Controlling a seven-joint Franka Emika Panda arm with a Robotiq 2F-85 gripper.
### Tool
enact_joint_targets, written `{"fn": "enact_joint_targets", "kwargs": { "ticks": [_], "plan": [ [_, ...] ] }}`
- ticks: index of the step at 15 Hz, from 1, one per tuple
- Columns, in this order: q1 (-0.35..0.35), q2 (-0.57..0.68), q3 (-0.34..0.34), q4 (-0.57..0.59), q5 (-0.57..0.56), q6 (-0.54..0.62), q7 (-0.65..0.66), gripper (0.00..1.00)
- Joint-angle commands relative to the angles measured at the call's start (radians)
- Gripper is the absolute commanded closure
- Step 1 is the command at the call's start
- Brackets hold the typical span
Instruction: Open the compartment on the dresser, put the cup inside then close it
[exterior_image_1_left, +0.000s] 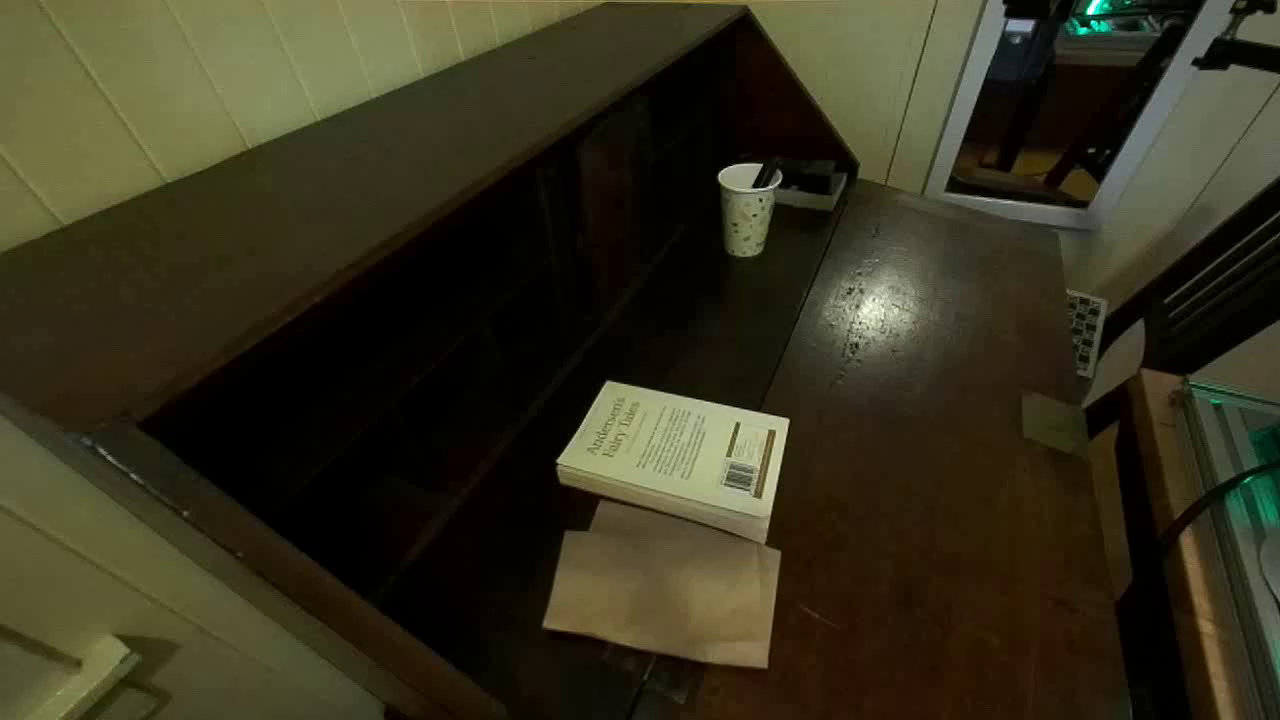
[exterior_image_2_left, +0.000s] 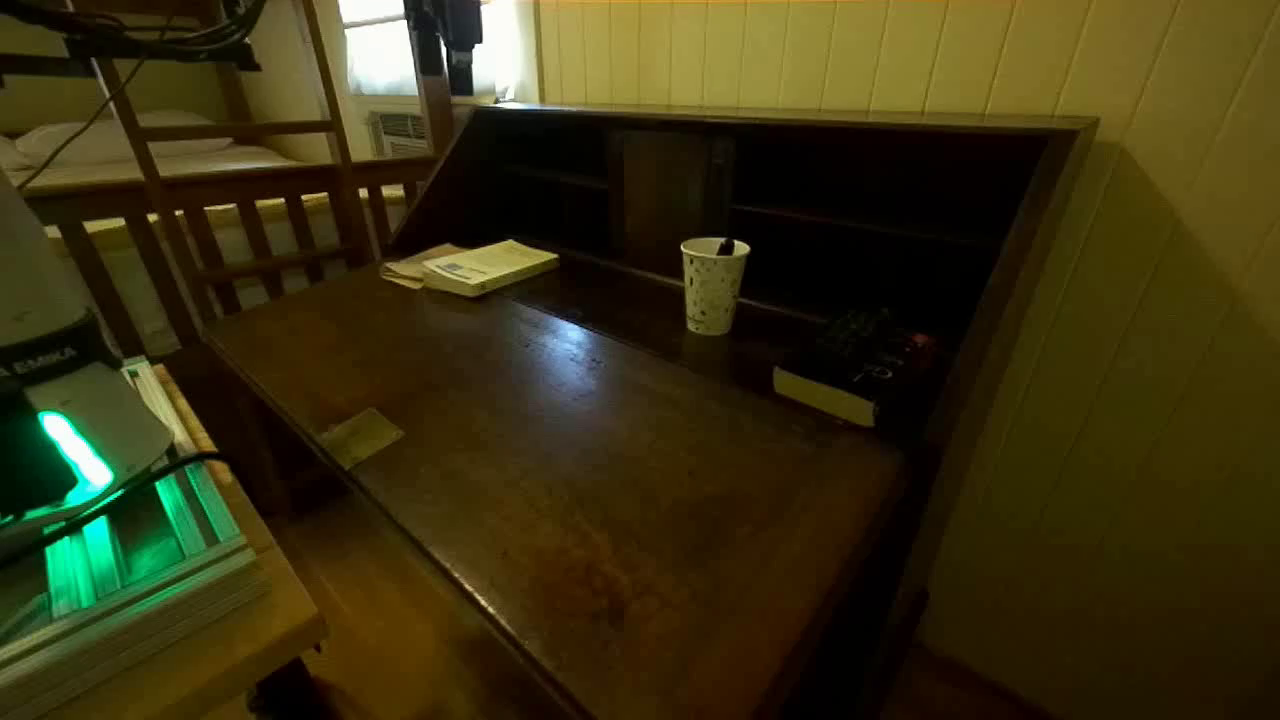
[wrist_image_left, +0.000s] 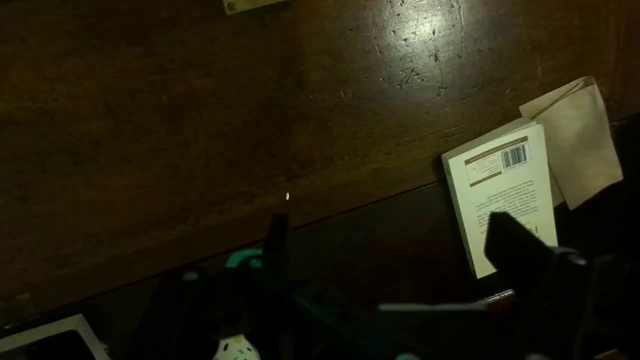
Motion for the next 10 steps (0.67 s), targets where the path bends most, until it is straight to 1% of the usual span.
{"fn": "enact_joint_targets", "kwargs": {
  "ticks": [1, 6, 7, 10],
  "plan": [
    [-0.024, 0.004, 0.020, 0.002, 0.011, -0.003, -0.010, 0.00],
    [-0.024, 0.004, 0.020, 0.002, 0.011, -0.003, -0.010, 0.00],
    [-0.018, 0.024, 0.023, 0.012, 0.019, 0.005, -0.007, 0.00],
    [-0.007, 0.096, 0.055, 0.042, 0.001, 0.087, 0.012, 0.00]
  ]
}}
